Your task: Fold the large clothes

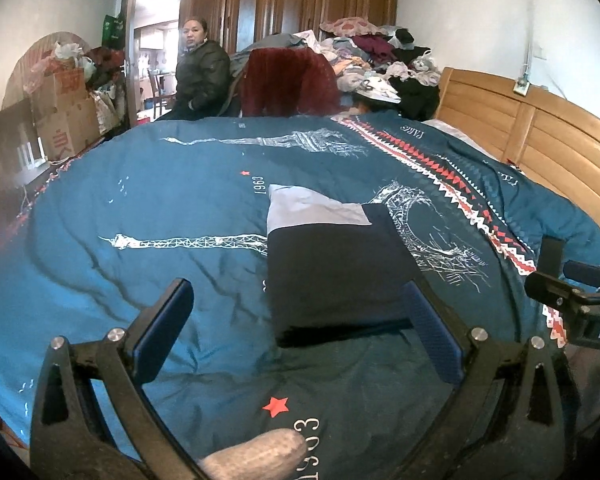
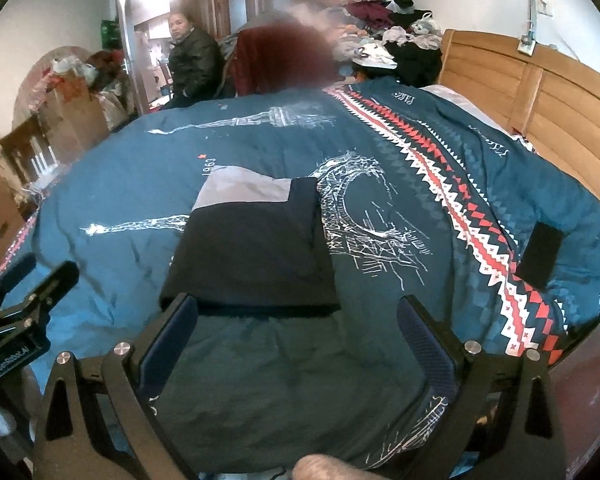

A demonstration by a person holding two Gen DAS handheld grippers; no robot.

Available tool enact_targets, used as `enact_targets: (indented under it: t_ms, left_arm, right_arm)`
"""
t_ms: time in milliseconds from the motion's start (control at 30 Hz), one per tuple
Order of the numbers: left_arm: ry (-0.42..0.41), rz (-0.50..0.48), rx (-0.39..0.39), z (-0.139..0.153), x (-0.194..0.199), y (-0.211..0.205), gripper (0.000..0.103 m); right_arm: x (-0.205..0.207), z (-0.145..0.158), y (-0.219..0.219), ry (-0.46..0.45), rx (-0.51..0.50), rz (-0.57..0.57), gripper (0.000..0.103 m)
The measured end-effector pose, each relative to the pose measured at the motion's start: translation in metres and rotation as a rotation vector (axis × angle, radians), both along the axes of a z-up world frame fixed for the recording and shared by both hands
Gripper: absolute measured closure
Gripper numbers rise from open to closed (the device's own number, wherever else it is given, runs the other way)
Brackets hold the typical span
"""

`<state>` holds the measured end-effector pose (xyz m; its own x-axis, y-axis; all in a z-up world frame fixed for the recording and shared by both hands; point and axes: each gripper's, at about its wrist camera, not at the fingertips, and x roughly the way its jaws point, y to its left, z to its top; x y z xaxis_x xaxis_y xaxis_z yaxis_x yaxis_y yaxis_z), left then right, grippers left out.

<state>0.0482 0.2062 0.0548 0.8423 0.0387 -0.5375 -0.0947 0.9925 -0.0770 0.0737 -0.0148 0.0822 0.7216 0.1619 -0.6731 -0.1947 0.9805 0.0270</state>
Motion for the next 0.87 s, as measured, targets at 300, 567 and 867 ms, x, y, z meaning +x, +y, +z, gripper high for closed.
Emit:
enact_targets:
  t_ms: [300, 567, 867]
  left_arm:
    - [0.016, 0.038, 0.006, -0.006, -0.001, 0.006, 0.000]
    - [0.007, 0.034, 0.026, -0.004, -0.001, 0.001, 0.000]
    - [0.018, 0.046, 0.019, -0.005, 0.003, 0.003, 0.000]
  right_arm:
    - [0.001, 0.001, 0.000, 0.016, 0.007, 0.007, 0.002]
    - [0.008, -0.004, -0.003, 0.036, 0.017, 0.007, 0.002]
    - [0.012, -0.006, 0.001, 0.023, 0.002, 0.014, 0.004]
